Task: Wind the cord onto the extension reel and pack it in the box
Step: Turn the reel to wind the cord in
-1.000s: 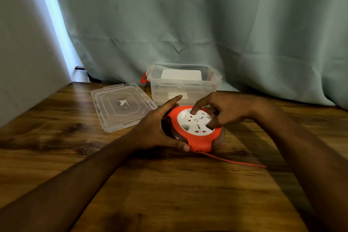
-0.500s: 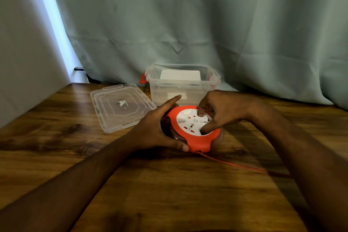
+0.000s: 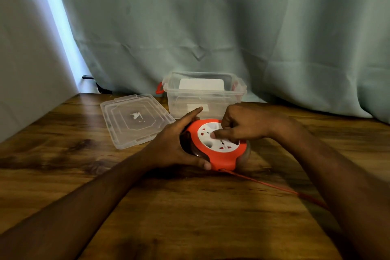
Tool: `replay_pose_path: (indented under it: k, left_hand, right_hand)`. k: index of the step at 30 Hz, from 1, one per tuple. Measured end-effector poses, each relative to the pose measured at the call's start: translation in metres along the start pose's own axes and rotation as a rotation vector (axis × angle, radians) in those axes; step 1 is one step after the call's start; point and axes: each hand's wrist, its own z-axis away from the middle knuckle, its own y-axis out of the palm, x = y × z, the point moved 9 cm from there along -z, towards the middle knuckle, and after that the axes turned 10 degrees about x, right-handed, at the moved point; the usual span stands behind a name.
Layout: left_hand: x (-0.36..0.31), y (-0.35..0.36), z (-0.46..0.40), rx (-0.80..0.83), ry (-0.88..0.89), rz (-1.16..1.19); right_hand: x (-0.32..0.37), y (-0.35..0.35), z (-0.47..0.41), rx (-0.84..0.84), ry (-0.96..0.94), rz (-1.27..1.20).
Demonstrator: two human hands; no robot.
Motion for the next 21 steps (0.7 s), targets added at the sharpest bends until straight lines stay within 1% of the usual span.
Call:
replay_pose_path:
  k: [2,6,12,17,21]
  left_hand:
    - [0.0,0.0,0.0,-0.004,-0.003,-0.006]
    - [0.0,-0.001,0.0,-0.01,-0.007,-0.017]
    - [0.0,-0.001,0.0,-0.008,-0.002,-0.012]
    - [0.002,-0.001,0.0,-0.012,-0.009,-0.007]
    - [0.003,-0.001,0.0,-0.02,-0.008,-0.016]
  right_hand:
    - [-0.005,-0.006,0.0,-0.013,-0.044,-0.052]
    - [-0.011,-0.005,0.001,0.068,-0.06,-0.093]
    - [-0.015,0.003,-0.001,0.135,-0.057,-0.058]
    - [-0.016,0.002,0.003,0.112,-0.053,-0.092]
    - [-0.019,0.0,0.001,0.067,0.031,-0.016]
